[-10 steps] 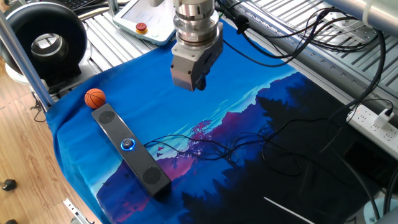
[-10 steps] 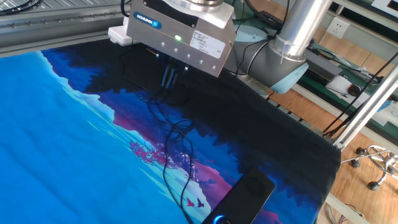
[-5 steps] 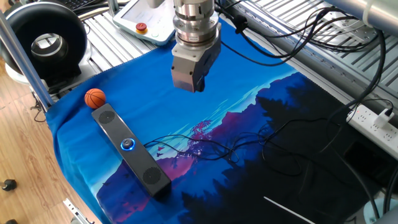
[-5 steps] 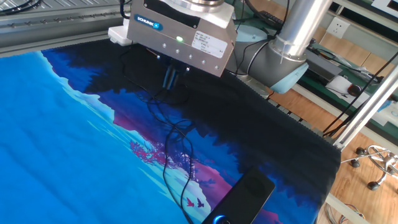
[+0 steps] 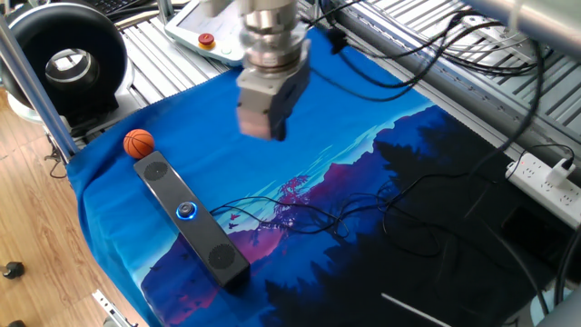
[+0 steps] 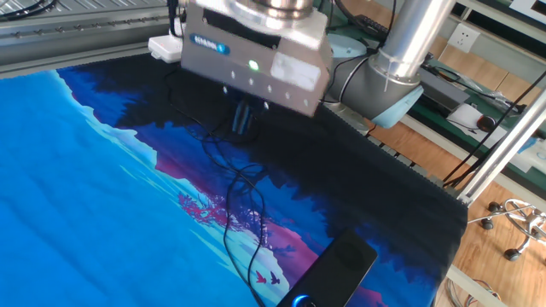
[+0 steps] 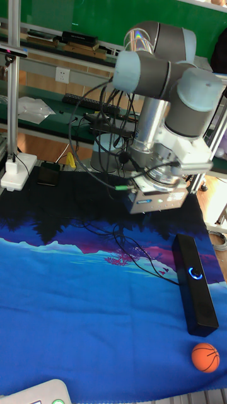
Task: Turn the knob to increase the volume of the speaker
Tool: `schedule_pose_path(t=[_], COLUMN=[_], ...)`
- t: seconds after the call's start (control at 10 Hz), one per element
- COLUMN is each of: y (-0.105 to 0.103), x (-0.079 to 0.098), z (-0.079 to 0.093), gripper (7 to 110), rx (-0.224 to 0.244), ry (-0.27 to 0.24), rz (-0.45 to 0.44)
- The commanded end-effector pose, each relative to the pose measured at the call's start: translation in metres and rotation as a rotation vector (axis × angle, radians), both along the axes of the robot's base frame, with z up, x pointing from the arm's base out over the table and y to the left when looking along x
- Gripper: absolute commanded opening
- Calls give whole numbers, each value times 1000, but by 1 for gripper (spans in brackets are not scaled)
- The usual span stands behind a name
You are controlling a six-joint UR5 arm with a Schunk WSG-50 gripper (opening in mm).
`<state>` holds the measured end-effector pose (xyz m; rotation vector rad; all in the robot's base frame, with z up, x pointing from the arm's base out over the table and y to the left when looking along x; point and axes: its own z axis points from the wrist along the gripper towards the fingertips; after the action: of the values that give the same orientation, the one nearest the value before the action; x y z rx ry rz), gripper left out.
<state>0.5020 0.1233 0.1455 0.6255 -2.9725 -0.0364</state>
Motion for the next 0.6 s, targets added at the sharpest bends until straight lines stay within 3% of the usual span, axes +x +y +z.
schedule_pose_path(t=[0.0, 0.3, 0.5], y=[74, 132, 148], x=[17, 27, 33], z=[-21, -31, -42], gripper=[7, 7, 7], rx=[67, 46, 71], ry=[-8, -20, -52], rz=[-28, -126, -139])
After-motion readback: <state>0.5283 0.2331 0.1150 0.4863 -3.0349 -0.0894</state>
